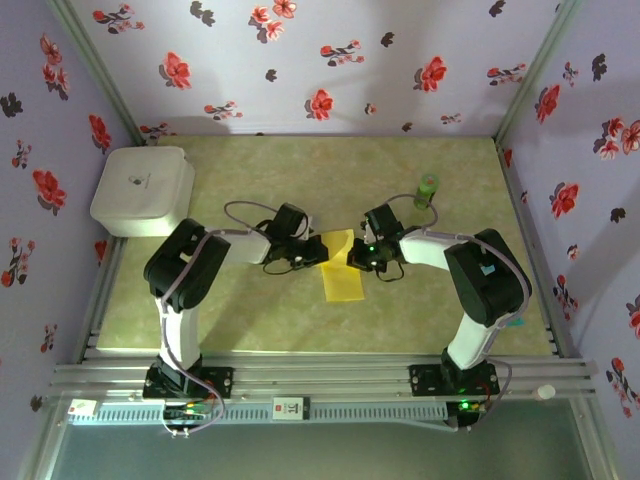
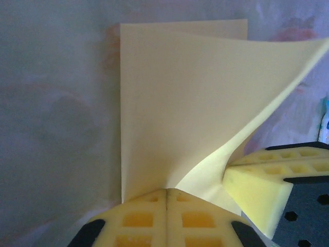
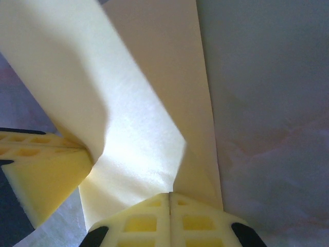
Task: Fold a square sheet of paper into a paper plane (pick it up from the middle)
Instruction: First fold the square sheet of paper in half at the center of the table.
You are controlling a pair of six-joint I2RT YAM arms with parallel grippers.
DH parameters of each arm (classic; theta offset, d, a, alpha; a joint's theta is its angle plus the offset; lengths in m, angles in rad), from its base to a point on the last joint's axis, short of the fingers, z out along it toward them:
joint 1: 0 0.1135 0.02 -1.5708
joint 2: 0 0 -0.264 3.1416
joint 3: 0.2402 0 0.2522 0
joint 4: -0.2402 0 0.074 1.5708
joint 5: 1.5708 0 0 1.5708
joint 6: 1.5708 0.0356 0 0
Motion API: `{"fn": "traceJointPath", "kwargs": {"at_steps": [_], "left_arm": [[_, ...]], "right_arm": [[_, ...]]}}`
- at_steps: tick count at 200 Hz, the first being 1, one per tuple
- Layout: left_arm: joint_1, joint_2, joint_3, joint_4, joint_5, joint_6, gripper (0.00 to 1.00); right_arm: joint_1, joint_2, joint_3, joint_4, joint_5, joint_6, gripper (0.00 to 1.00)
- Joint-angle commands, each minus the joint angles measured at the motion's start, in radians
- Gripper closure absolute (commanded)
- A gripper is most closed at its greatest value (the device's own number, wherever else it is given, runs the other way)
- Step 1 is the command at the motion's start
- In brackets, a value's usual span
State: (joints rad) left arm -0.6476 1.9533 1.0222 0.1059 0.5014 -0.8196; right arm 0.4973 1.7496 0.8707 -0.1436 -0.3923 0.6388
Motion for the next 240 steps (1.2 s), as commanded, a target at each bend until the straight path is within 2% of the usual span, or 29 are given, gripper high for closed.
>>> {"fn": "traceJointPath", "kwargs": {"at_steps": [1, 43, 155, 240], "left_arm": [[0.014, -0.004, 0.050, -0.116, 0.000, 0.029, 1.00], [0.015, 0.008, 0.194, -0.279, 0.011, 0.085, 1.00], [0.043, 0.139, 0.217, -0.337, 0.005, 0.125, 1.00], [0.051, 0.140, 0.370, -0.433, 0.024, 0.160, 1.00]], "right_arm": [[0.006, 0.067, -0.042, -0.160, 0.076, 0.000, 1.00], [0.006, 0.063, -0.040, -0.167, 0.077, -0.001, 1.00], [0.007, 0.058, -0.045, -0.162, 0.078, 0.002, 1.00], [0.007, 0.063, -0.044, -0.168, 0.076, -0.008, 1.00]]}}
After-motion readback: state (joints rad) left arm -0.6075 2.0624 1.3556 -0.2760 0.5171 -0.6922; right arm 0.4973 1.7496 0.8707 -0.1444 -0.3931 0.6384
